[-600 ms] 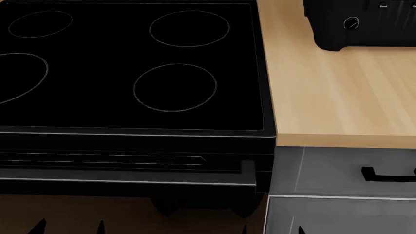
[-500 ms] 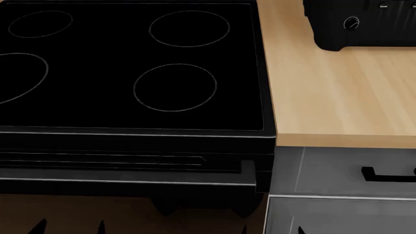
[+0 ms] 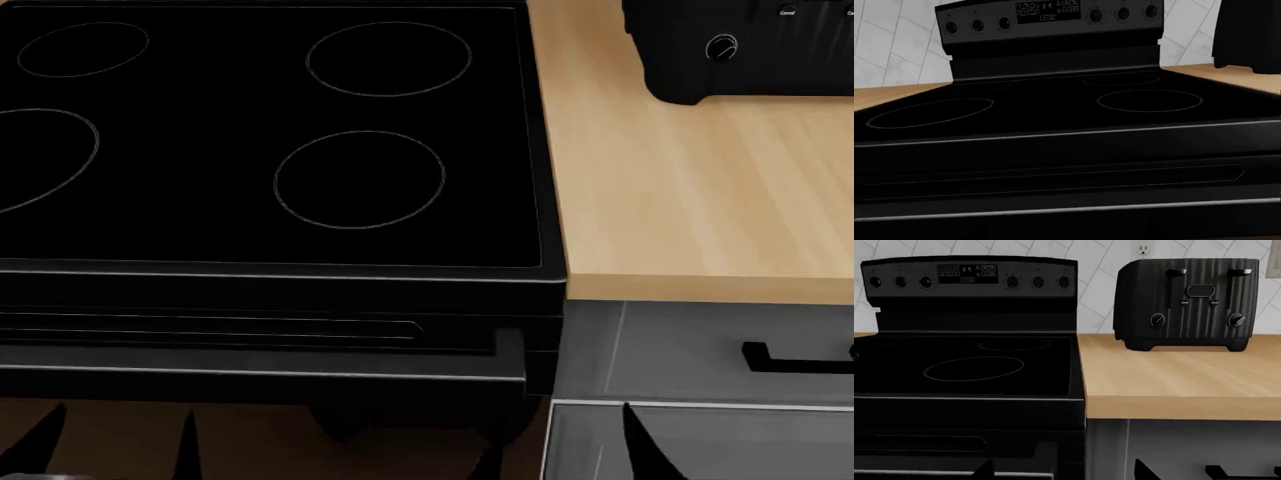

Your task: Press the start button on the microwave

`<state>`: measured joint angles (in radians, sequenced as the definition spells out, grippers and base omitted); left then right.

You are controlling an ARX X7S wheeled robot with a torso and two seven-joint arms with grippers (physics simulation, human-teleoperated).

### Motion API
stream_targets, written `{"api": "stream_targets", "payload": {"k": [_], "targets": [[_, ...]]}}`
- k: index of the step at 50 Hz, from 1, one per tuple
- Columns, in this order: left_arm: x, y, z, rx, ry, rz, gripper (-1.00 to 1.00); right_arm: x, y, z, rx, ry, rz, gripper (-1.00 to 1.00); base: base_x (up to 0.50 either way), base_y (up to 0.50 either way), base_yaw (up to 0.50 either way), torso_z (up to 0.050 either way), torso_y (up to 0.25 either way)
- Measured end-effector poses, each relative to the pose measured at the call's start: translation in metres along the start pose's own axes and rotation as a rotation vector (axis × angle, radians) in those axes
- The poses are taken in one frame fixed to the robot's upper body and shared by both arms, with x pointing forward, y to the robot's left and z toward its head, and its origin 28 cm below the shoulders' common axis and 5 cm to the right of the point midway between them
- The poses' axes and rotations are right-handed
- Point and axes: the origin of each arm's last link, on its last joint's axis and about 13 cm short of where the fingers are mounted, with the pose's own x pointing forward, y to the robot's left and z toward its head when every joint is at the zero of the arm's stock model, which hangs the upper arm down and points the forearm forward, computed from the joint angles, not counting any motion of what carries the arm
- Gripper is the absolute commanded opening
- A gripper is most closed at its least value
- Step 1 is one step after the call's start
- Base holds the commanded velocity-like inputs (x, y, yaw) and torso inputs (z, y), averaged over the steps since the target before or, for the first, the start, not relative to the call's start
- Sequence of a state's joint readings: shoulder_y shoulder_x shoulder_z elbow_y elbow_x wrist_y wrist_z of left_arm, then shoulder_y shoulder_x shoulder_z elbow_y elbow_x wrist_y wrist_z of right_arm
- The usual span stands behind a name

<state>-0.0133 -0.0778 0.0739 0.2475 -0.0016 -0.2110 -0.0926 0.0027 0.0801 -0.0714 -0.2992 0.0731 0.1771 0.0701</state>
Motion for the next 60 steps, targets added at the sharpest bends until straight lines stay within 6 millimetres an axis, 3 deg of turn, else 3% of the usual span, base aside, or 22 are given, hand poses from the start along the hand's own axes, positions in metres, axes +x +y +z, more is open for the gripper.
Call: {"api": "stream_targets", "payload": {"k": [13,23,36,60], "targets": [[0.037,0.01,0.07,-0.015,-0.012,0.004,1.0,0.032,-0.009,0.08,-0.044,-0.069,0.007,1.0,0.0,0.0,0.0,0.0,0.0],[0.059,0.018,0.107,-0.029,-0.035,0.014,1.0,0.048,-0.013,0.121,-0.081,-0.105,0.009,1.0,0.0,0.0,0.0,0.0,0.0],[0.067,0.021,0.124,-0.044,-0.058,0.016,1.0,0.056,-0.014,0.138,-0.088,-0.123,0.017,1.0,0.05,0.01,0.0,0.0,0.0],[0.069,0.021,0.128,-0.05,-0.068,0.012,1.0,0.056,-0.012,0.141,-0.057,-0.139,0.049,1.0,0.34,0.2,0.0,0.0,0.0]]}}
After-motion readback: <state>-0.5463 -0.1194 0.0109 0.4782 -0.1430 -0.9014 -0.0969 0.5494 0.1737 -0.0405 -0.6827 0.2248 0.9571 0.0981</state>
